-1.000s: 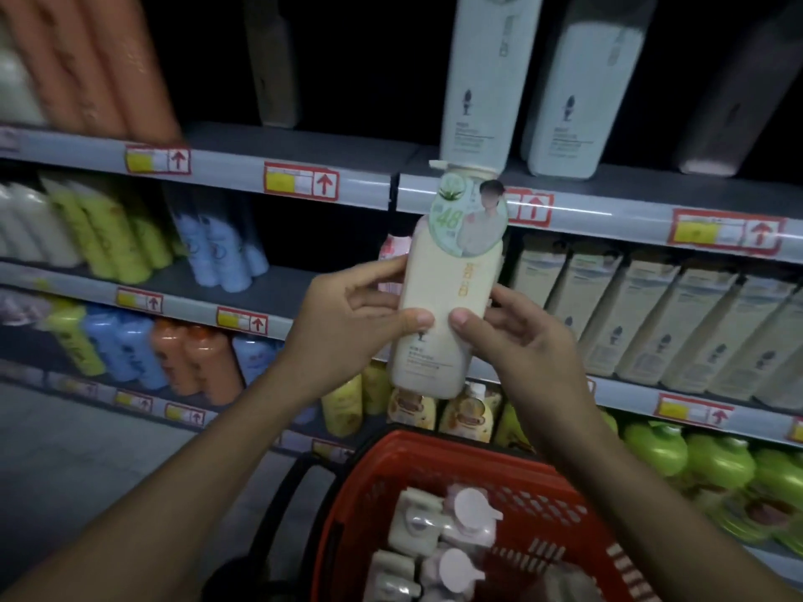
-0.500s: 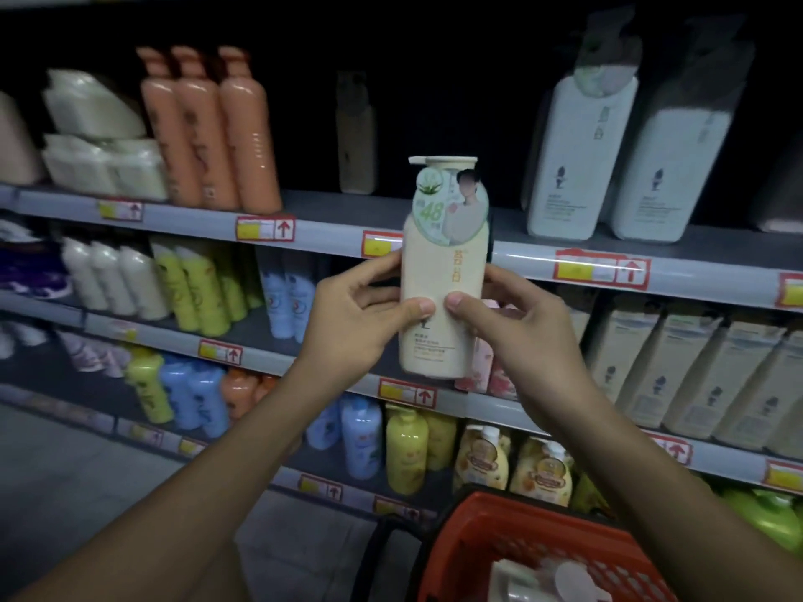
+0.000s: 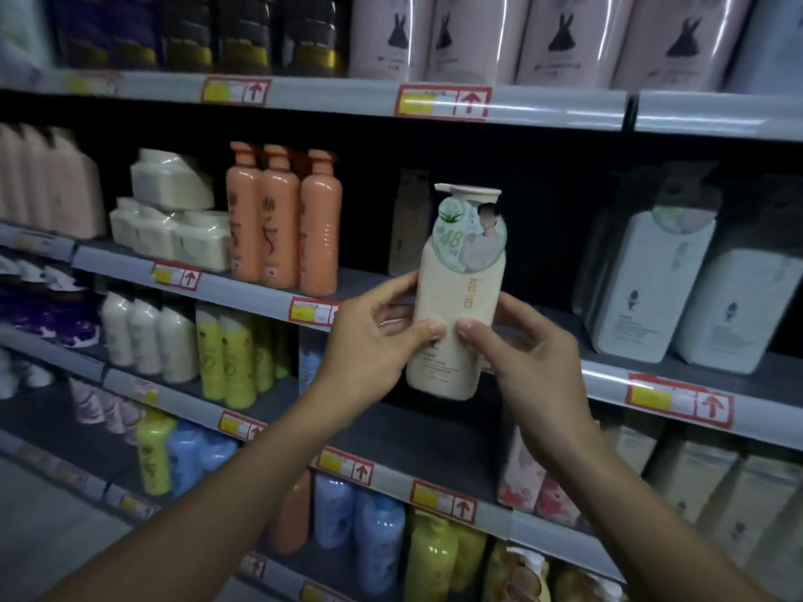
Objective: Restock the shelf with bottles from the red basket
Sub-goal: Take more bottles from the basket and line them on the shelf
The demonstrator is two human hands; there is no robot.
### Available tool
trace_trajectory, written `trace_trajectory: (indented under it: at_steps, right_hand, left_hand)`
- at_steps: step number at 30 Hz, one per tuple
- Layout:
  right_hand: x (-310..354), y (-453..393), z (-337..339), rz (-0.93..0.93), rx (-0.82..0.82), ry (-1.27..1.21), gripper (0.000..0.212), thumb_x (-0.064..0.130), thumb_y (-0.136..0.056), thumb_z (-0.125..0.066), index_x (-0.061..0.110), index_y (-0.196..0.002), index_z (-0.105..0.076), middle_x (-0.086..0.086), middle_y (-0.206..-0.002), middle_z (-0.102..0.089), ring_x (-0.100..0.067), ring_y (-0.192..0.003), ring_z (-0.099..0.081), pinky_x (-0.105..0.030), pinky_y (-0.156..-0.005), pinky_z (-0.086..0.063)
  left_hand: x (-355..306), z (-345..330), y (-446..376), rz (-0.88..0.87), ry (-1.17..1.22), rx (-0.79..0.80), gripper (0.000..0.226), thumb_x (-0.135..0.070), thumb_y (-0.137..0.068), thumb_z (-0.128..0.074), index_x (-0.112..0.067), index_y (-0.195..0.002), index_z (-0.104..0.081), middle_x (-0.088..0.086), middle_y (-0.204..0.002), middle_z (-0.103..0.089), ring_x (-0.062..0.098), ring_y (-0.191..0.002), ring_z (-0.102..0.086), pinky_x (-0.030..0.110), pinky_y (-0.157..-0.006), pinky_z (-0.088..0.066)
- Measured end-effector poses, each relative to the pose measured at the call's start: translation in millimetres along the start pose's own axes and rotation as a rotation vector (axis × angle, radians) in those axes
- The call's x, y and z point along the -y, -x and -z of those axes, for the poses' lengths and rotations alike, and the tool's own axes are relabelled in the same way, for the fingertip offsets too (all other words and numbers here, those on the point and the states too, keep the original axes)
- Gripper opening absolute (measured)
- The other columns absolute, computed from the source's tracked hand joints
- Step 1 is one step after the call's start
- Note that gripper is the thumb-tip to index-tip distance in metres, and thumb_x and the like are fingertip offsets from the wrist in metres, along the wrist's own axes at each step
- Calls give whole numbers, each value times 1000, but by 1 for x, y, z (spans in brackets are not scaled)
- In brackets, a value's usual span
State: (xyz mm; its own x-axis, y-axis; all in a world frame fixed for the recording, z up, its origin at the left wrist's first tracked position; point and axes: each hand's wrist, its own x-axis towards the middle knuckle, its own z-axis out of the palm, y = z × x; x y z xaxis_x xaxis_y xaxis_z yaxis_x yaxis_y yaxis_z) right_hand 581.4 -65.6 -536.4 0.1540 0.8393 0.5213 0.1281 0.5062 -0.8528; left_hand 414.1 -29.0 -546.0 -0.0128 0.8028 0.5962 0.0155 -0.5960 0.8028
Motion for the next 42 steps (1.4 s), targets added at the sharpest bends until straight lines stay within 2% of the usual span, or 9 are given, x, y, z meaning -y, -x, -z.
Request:
trace_trajectory:
  at_steps: [10,16,19,22,24,28,32,36,42]
  right_hand:
    - [-19,-123,-68,95,-36,77,31,14,-90,-77,21,-119,-71,4,-108,-76,-1,-89,-73,-13,-68,-56]
    - [-43,-156,-82,49,-77,171,37,16,-91,-75,14,-127,-69,2,-109,-73,0,-88,-68,-10,-66,-52]
    - [-55,-164,-84,34,-69,232,37,16,-92,-74,14,-128,-68,6,-104,-69,6,-85,-62,-3,-63,-46]
    - [-66,-170,-88,29,-42,309,44,25,-92,-74,18,-134,-66,3,-117,-72,-11,-102,-69,-24,-85,-57]
    - [-69,-172,-92,43,-11,336,49,29,-92,-74,21,-139,-63,1,-122,-72,-12,-103,-71,-30,-89,-60]
    - [-71,-169,-91,9,40,445,63,24,-86,-80,21,-144,-57,4,-112,-71,-11,-99,-69,-25,-81,-58]
    - [-77,-165,-88,-107,-5,585,40,28,-82,-84,14,-116,-70,6,-85,-69,-14,-85,-69,-34,-78,-59]
    - [-82,-177,-99,-150,-21,602,24,29,-80,-85,11,-89,-73,-4,-88,-72,-22,-87,-71,-41,-79,-61]
    - [-93,-192,-110,-184,-50,581,23,29,-83,-83,11,-77,-71,-5,-82,-71,-23,-80,-70,-36,-69,-59]
  left_hand:
    - [27,24,-121,-59,-90,-72,63,8,-88,-70,-9,-146,-52,-9,-123,-65,-18,-96,-63,14,-92,-54]
    - [57,19,-155,-4,-185,-53,64,8,-91,-65,-15,-149,-49,-9,-129,-61,-10,-103,-60,6,-87,-48]
    - [72,14,-160,13,-236,-60,64,6,-91,-64,-16,-149,-48,-6,-132,-61,7,-120,-61,14,-96,-49]
    - [83,14,-157,13,-277,-98,61,-1,-93,-64,-20,-149,-48,0,-139,-63,13,-126,-61,33,-106,-52]
    - [85,17,-153,-5,-322,-134,59,-7,-94,-64,-23,-148,-48,0,-138,-64,14,-124,-62,38,-104,-54]
    - [86,24,-150,-12,-446,-158,52,-16,-90,-68,-26,-140,-55,-1,-127,-70,16,-112,-67,43,-96,-58]
    - [90,24,-144,21,-564,-125,56,-20,-79,-79,-30,-130,-57,-3,-122,-72,14,-109,-70,41,-91,-60]
    - [92,21,-154,66,-633,-167,55,-19,-80,-81,-26,-130,-57,1,-124,-70,19,-113,-68,40,-95,-58]
    - [95,17,-175,139,-698,-163,54,-19,-83,-79,-23,-131,-54,3,-125,-68,24,-117,-65,38,-96,-55]
